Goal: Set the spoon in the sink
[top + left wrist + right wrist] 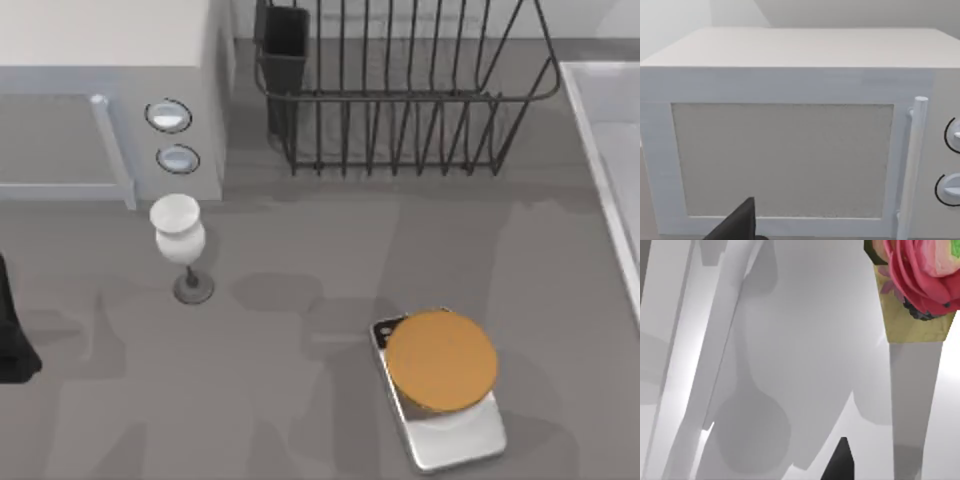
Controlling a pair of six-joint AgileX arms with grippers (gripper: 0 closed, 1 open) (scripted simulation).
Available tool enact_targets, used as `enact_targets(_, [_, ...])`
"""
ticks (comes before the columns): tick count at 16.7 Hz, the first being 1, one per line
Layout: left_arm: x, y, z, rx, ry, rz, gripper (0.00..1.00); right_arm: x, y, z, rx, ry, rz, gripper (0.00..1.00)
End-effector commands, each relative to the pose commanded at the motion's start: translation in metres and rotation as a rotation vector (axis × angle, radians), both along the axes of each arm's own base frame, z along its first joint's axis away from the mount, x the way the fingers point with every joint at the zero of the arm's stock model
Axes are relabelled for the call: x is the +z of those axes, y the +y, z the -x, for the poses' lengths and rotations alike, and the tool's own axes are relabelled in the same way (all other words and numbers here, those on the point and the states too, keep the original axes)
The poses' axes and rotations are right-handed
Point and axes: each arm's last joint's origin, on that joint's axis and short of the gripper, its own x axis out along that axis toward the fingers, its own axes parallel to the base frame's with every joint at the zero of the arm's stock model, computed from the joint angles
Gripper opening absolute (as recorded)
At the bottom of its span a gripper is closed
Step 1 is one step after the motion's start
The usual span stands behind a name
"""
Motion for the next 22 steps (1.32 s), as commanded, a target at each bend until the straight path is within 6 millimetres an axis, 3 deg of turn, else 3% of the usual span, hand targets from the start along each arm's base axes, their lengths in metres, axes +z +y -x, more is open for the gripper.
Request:
enact_targets(5, [0.0000,0.0000,0.0000,0.000,0.000,0.000,1.00,-0.0009,0.0000,0.0002,0.000,-0.005,0.001,0.00])
enact_targets(18, [0.0000,0.0000,0.0000,0.000,0.000,0.000,1.00,-0.0009,0.0000,0.0002,0.000,-0.005,0.001,0.98])
enact_targets(22, [0.0000,0.0000,0.0000,0.000,0.000,0.000,1.00,-0.0009,0.0000,0.0002,0.000,-0.005,0.001,1.00])
